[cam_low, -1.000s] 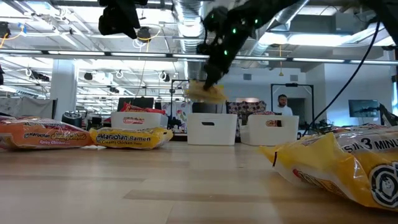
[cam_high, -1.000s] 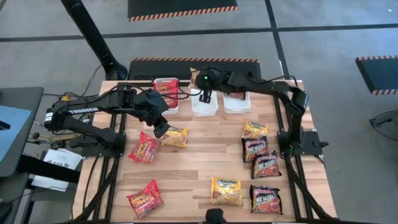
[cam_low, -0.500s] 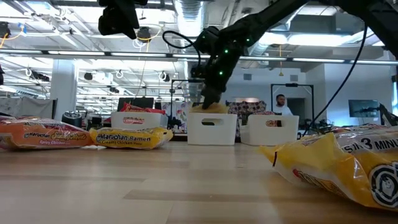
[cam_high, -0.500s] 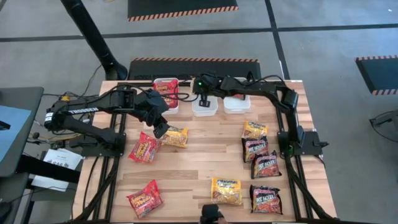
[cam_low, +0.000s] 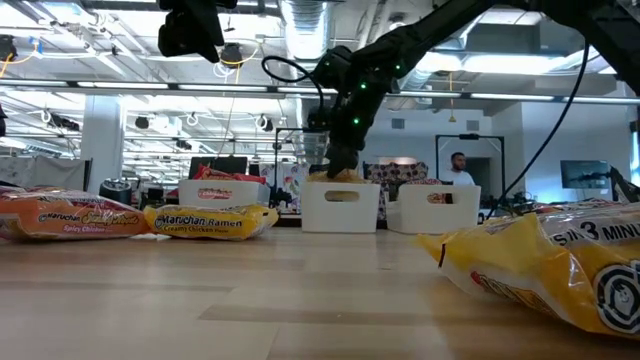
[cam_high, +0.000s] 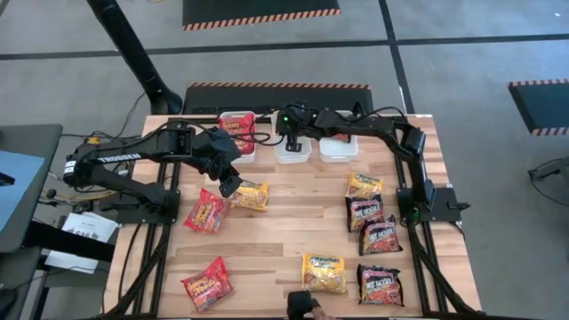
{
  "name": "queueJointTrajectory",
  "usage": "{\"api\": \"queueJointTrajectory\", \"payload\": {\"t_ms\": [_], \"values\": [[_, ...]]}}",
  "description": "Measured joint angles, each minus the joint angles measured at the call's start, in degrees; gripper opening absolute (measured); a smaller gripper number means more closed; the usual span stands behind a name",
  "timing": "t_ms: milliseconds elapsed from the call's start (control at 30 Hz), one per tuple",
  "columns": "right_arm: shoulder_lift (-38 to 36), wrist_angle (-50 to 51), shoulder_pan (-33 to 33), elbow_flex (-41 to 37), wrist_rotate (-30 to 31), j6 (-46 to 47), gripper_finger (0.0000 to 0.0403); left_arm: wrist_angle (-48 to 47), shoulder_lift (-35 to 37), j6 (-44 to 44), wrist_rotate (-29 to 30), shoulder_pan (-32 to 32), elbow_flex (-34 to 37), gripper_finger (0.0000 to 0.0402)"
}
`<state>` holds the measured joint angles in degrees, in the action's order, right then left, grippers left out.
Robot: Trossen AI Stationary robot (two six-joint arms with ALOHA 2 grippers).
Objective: Sort Maruchan noodles
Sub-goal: Put the yellow noodle pack into the middle white bin
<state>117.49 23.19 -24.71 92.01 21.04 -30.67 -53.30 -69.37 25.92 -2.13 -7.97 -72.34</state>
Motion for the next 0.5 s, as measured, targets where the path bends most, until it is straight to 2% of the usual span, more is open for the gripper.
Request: {"api": "queueJointTrajectory", "payload": {"t_ms": [333, 500], "values": [[0.0, -0.2, 0.0, 0.0, 1.0, 1.7, 0.0121, 0.0, 0.0, 0.0, 0.0, 0.0, 0.0, 0.0125], [-0.9, 3.0, 0.3, 0.1, -7.7, 8.6, 0.0127, 0.0, 0.0, 0.0, 0.0, 0.0, 0.0, 0.0125]]}}
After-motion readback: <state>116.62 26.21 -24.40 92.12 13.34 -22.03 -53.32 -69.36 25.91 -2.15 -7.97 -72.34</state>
